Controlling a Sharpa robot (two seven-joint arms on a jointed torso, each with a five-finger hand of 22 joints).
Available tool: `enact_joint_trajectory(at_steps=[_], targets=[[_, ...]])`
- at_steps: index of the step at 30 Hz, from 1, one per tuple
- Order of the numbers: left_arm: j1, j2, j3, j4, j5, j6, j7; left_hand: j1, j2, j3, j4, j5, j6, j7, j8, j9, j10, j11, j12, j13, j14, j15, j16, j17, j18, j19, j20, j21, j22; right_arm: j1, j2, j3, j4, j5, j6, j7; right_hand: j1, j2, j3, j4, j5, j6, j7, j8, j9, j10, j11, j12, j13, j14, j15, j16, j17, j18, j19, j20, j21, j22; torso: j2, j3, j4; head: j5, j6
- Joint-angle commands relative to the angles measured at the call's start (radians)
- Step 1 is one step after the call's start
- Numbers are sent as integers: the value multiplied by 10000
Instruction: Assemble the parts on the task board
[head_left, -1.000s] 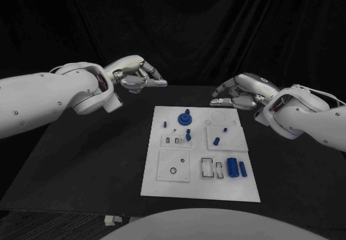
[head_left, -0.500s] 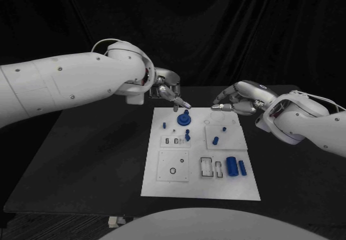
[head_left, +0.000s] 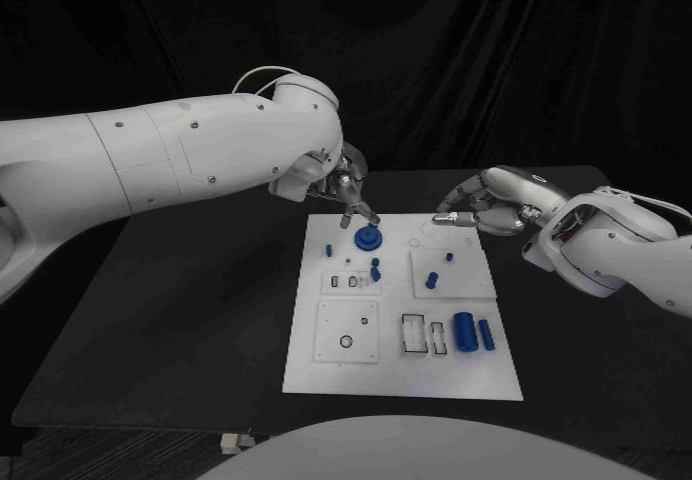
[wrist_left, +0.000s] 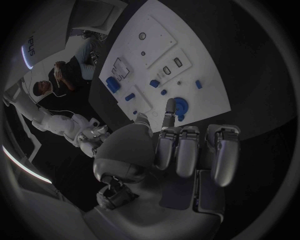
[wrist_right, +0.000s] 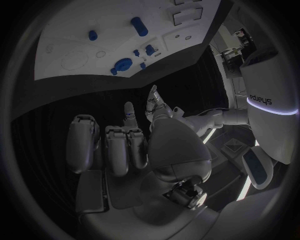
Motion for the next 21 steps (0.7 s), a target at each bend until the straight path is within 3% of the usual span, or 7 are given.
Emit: enact_joint_trajectory(at_steps=[1, 4, 8, 10, 15, 21], targets=[[-81, 211, 9, -211, 290, 678, -809, 88, 19, 66, -53, 75, 21, 26, -90, -19, 1035, -26, 32, 2620, 1057, -85, 26, 2629, -65, 802, -98, 29, 2373, -18, -65, 7, 80, 8, -174, -225, 6, 116, -52, -5, 46, 77, 0, -47, -10, 1061, 69, 36, 2634, 1065, 76, 30, 2633, -93, -51, 5, -55, 1938, -20, 11, -2, 4, 3], [-212, 447, 9, -394, 576, 712, -904, 185, 18, 151, -129, 125, 53, 23, -172, -47, 1035, -34, 32, 2620, 1057, -95, 26, 2629, -82, 861, -104, 55, 2433, -16, -128, 8, 145, 7, -247, -247, -8, 127, -72, -7, 64, 83, 5, -51, -11, 1061, 72, 36, 2634, 1065, 78, 30, 2633, -91, -54, 6, -60, 1936, -39, 8, 17, -24, 3], [-416, 712, 9, -540, 742, 687, -975, 211, 22, 190, -154, 107, 47, 27, -223, -65, 1035, -35, 32, 2620, 1057, -100, 26, 2629, -86, 876, -108, 62, 2448, -14, -197, 8, 229, -3, -325, -263, -11, 131, -80, -9, 73, 86, 7, -52, -11, 1061, 74, 36, 2634, 1065, 79, 30, 2633, -91, -55, 7, -62, 1936, -83, 51, -4, -6, 3], [-546, 801, 9, -605, 783, 572, -998, 207, 26, 217, -159, 39, 38, 34, -277, -85, 1035, -34, 32, 2620, 1057, -103, 26, 2629, -89, 889, -112, 67, 2460, -13, -221, 8, 257, -7, -349, -273, -15, 137, -95, -11, 93, 91, 11, -55, -11, 1061, 78, 36, 2634, 1065, 80, 30, 2633, -90, -56, 9, -65, 1934, -86, 55, -2, 5, 3], [-843, 923, 9, -798, 888, 207, -1017, 164, 16, 258, -153, -101, 47, 42, -382, -124, 1035, -31, 32, 2620, 1057, -108, 26, 2629, -112, 967, -118, 104, 2541, -12, -253, 8, 279, -12, -371, -293, -15, 143, -110, -15, 115, 97, 15, -57, -12, 1061, 80, 36, 2634, 1065, 82, 30, 2633, -89, -58, 10, -68, 1933, -78, 35, -2, -11, 3], [-1043, 978, 9, -976, 1067, -80, -1009, 117, 20, 272, -129, -158, 89, 37, -414, -133, 1035, -36, 32, 2620, 1057, -112, 26, 2629, -113, 973, -122, 107, 2547, -12, -257, 8, 284, -14, -367, -313, -4, 149, -134, -23, 157, 107, 22, -63, -13, 1061, 86, 36, 2634, 1065, 86, 30, 2633, -89, -56, 14, -66, 1933, -66, 20, 5, -15, 3]])
